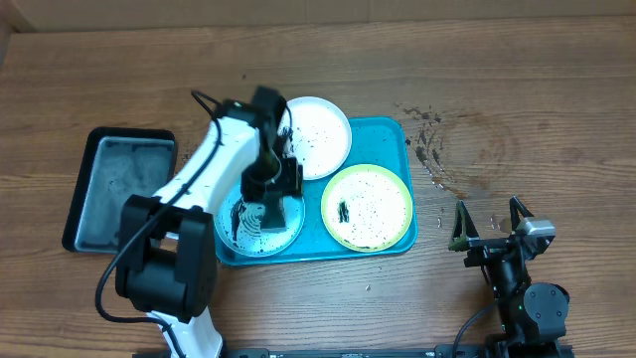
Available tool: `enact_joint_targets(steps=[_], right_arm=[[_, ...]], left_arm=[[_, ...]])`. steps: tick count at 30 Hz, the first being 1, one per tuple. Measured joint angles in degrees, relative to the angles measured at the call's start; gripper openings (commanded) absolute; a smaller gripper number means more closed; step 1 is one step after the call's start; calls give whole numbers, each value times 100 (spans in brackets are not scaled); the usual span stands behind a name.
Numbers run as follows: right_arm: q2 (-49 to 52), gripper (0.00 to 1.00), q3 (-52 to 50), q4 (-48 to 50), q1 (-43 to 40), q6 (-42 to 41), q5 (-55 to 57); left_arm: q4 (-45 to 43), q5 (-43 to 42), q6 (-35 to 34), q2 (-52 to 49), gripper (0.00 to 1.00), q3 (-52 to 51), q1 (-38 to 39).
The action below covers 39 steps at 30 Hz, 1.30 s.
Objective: Clean dirty plates on tray and stack at the side
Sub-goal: 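Scrub the light-blue-rimmed plate with the sponge in the left gripper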
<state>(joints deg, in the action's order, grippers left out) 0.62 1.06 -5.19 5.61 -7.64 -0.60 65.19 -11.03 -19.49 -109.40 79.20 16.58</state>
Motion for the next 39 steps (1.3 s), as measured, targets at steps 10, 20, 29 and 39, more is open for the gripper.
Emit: enact_joint_targets(steps=[10,20,29,39], right_arm=[[0,100,0,2,0,0,0],[0,100,0,0,0,2,0],[0,100,0,0,0,2,0],[0,100,0,0,0,0,2]], left_arm=[[-271,584,-450,0,53,-337,-109],[-778,575,-507,0,4,-710,-107],[-660,1156,-527,0,4,-723,-107],[-553,3174,-525,0,4,-728,-109]])
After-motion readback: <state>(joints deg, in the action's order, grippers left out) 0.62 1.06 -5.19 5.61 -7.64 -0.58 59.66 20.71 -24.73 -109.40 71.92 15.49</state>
